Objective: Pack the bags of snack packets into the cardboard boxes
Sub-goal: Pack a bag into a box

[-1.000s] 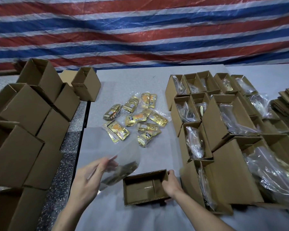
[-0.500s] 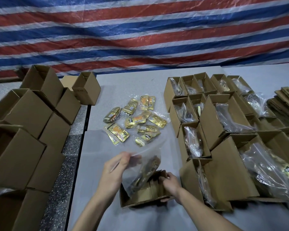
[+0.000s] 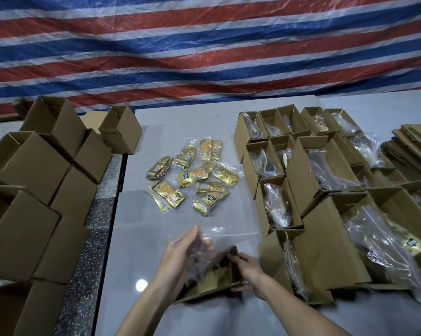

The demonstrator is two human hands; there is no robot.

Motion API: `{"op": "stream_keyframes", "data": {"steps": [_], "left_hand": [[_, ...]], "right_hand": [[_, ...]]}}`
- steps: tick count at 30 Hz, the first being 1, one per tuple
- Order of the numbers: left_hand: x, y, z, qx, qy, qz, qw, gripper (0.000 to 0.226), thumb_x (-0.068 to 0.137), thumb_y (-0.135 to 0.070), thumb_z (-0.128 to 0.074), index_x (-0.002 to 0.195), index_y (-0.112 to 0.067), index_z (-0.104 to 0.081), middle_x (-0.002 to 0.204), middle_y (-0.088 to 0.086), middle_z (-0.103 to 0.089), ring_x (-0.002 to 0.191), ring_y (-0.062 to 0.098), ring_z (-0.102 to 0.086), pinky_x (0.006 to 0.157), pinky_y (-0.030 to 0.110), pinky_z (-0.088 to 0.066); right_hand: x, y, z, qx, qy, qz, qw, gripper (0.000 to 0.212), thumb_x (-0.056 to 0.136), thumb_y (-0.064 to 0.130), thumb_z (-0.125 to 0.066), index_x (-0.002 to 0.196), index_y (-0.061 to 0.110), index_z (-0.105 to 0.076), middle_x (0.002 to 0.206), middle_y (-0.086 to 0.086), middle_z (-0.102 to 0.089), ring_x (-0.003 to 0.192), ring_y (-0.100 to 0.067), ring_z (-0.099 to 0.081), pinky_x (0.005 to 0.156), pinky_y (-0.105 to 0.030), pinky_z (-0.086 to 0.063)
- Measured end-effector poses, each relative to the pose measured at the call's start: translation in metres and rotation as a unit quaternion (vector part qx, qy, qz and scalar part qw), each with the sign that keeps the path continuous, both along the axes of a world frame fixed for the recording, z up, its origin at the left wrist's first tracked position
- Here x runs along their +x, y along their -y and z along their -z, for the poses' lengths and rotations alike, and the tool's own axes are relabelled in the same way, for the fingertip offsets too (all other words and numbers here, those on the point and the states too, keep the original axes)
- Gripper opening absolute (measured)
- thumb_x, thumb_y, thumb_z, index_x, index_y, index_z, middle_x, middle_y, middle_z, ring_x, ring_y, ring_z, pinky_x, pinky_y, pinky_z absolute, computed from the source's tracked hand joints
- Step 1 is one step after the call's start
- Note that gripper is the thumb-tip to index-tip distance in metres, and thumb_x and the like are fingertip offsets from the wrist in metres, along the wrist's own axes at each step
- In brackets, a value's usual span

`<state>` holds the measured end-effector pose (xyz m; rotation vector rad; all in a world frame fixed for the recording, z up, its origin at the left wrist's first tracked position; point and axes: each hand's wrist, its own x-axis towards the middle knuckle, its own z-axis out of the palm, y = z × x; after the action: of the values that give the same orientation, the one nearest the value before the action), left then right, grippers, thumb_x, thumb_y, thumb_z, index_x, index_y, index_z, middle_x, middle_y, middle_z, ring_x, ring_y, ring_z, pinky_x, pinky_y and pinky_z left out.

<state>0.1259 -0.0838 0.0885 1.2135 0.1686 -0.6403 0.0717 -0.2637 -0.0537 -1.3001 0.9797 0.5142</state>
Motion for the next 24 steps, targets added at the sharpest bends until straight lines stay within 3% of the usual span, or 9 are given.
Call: {"op": "stream_keyframes", "data": {"steps": [3, 8, 10, 12, 14, 16, 21, 24], "left_hand": [[-0.001, 0.000, 0.004, -0.024, -0.026, 0.029, 0.999, 0.037, 0.085, -0.038, -0.061, 0.058, -0.013, -0.064, 0.063, 0.011, -0.057, 0.052, 0.019, -0.054, 0.053, 0.024, -0.042], [-0.001, 0.000, 0.012, -0.024, -0.008, 0.046, 0.999, 0.038, 0.085, -0.040, -0.061, 0.058, -0.015, -0.065, 0.061, 0.009, -0.058, 0.048, 0.016, -0.046, 0.051, 0.024, -0.037], [0.000, 0.001, 0.014, -0.007, 0.002, 0.043, 0.999, 0.036, 0.081, -0.041, -0.063, 0.059, -0.014, -0.066, 0.062, 0.010, -0.059, 0.050, 0.017, -0.046, 0.052, 0.025, -0.036], [0.003, 0.001, 0.018, -0.015, -0.020, 0.014, 1.000, 0.034, 0.083, -0.038, -0.061, 0.061, -0.014, -0.068, 0.064, 0.010, -0.061, 0.054, 0.017, -0.047, 0.055, 0.027, -0.035], [0.008, -0.001, 0.021, -0.026, -0.034, -0.020, 0.999, 0.034, 0.086, -0.036, -0.059, 0.060, -0.017, -0.069, 0.065, 0.008, -0.061, 0.057, 0.016, -0.049, 0.059, 0.029, -0.034], [0.012, -0.003, 0.020, -0.041, -0.033, -0.019, 0.998, 0.033, 0.083, -0.038, -0.060, 0.058, -0.019, -0.068, 0.063, 0.005, -0.060, 0.055, 0.014, -0.049, 0.056, 0.027, -0.036], [0.014, 0.002, 0.018, -0.053, -0.030, 0.010, 0.998, 0.031, 0.081, -0.030, -0.064, 0.057, -0.012, -0.063, 0.058, 0.008, -0.055, 0.047, 0.015, -0.051, 0.043, 0.020, -0.040], [0.021, 0.001, 0.025, -0.051, 0.002, 0.036, 0.998, 0.033, 0.082, -0.026, -0.070, 0.055, -0.008, -0.064, 0.054, 0.010, -0.056, 0.048, 0.017, -0.054, 0.045, 0.020, -0.041]], "right_hand": [[-0.001, -0.001, 0.000, -0.008, 0.001, 0.012, 1.000, 0.019, 0.091, 0.033, -0.067, 0.103, 0.019, -0.068, 0.101, -0.009, -0.070, 0.088, -0.031, -0.069, 0.062, -0.047, -0.061], [-0.005, -0.002, 0.003, -0.029, 0.017, 0.005, 0.999, 0.010, 0.091, 0.010, -0.060, 0.091, 0.014, -0.070, 0.088, -0.012, -0.070, 0.065, -0.021, -0.066, 0.054, -0.035, -0.058], [-0.003, -0.002, 0.007, -0.052, 0.015, 0.000, 0.999, 0.014, 0.091, 0.005, -0.057, 0.090, 0.013, -0.069, 0.087, -0.012, -0.071, 0.071, -0.022, -0.067, 0.068, -0.041, -0.061], [-0.002, -0.003, 0.005, -0.060, 0.009, -0.009, 0.998, 0.010, 0.095, 0.015, -0.056, 0.095, 0.014, -0.066, 0.093, -0.012, -0.072, 0.083, -0.029, -0.069, 0.073, -0.047, -0.061], [-0.001, -0.005, 0.001, -0.032, 0.005, -0.004, 0.999, 0.013, 0.094, 0.030, -0.064, 0.103, 0.019, -0.066, 0.097, -0.008, -0.073, 0.086, -0.029, -0.070, 0.060, -0.041, -0.061], [0.000, -0.006, -0.003, -0.024, 0.004, -0.003, 1.000, 0.018, 0.093, 0.031, -0.066, 0.107, 0.020, -0.066, 0.098, -0.007, -0.072, 0.084, -0.028, -0.070, 0.058, -0.040, -0.061], [0.004, -0.005, 0.000, -0.010, -0.001, 0.012, 1.000, 0.016, 0.095, 0.028, -0.063, 0.108, 0.019, -0.064, 0.102, -0.006, -0.068, 0.087, -0.028, -0.068, 0.067, -0.051, -0.062], [0.007, -0.006, 0.001, -0.010, -0.001, 0.009, 1.000, 0.018, 0.094, 0.030, -0.063, 0.109, 0.021, -0.063, 0.105, -0.004, -0.065, 0.089, -0.026, -0.066, 0.067, -0.051, -0.062]]}}
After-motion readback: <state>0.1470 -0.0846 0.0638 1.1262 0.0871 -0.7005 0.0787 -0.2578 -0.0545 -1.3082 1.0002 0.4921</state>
